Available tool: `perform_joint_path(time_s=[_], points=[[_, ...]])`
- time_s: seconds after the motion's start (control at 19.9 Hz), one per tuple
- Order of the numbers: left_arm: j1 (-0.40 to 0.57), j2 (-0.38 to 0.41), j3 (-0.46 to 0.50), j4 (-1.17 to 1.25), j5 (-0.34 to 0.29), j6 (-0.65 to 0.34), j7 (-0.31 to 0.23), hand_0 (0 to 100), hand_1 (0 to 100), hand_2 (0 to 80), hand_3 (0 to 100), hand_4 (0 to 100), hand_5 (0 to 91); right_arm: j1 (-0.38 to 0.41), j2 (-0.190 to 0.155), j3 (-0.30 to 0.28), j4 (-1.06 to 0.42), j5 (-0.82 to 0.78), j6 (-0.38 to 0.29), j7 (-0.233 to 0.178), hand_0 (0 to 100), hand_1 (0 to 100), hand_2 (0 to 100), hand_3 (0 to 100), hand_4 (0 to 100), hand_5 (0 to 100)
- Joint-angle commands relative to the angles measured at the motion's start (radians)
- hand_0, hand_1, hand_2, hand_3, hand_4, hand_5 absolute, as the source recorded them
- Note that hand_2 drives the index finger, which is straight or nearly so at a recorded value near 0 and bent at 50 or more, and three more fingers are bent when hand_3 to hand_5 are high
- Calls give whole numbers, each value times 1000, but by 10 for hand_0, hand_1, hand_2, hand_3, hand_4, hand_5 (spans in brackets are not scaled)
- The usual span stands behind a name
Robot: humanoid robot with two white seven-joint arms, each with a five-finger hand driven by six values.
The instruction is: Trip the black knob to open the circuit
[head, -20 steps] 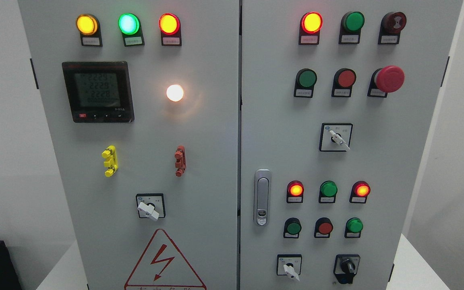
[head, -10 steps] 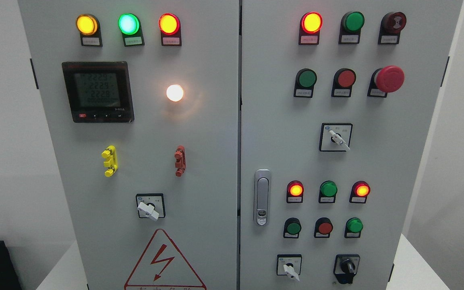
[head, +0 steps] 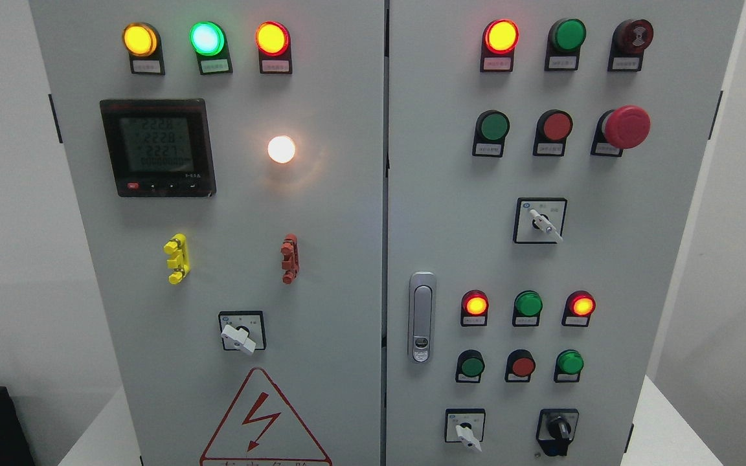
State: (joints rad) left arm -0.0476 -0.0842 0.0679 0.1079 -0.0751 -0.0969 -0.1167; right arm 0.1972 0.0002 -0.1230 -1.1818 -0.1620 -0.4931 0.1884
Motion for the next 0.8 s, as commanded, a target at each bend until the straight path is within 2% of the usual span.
perform_joint_path(time_s=[0.0, 0.35, 0.55, 0.6, 0.65, 0.75], points=[[0, 0, 0, -25, 0, 0, 0, 120, 389, 0, 0, 0, 0, 13, -17, -6, -361, -28, 70, -7, 0, 39, 0, 293, 265, 179], [0, 0, 0, -25, 0, 0, 0, 120, 389, 0, 0, 0, 0, 14, -17, -9, -476, -28, 120, -7, 0, 37, 0, 438, 412, 293], [0, 0, 0, -25, 0, 0, 0, 120, 389, 0, 0, 0, 0, 16, -17, -9, -524, -28, 128, -9, 0, 37, 0, 630, 518, 364], [0, 0, 1, -25, 0, 0, 0, 120, 389, 0, 0, 0, 0, 16, -17, -9, -532, -28, 128, -9, 0, 37, 0, 707, 581, 419], [0, 0, 0, -25, 0, 0, 0, 120, 389, 0, 0, 0, 0, 16, -17, -9, -541, -28, 130, -9, 0, 37, 0, 717, 596, 434], [0, 0, 0, -25, 0, 0, 0, 120, 389, 0, 0, 0, 0, 16, -17, -9, -562, -28, 149, -9, 0, 36, 0, 776, 678, 569]])
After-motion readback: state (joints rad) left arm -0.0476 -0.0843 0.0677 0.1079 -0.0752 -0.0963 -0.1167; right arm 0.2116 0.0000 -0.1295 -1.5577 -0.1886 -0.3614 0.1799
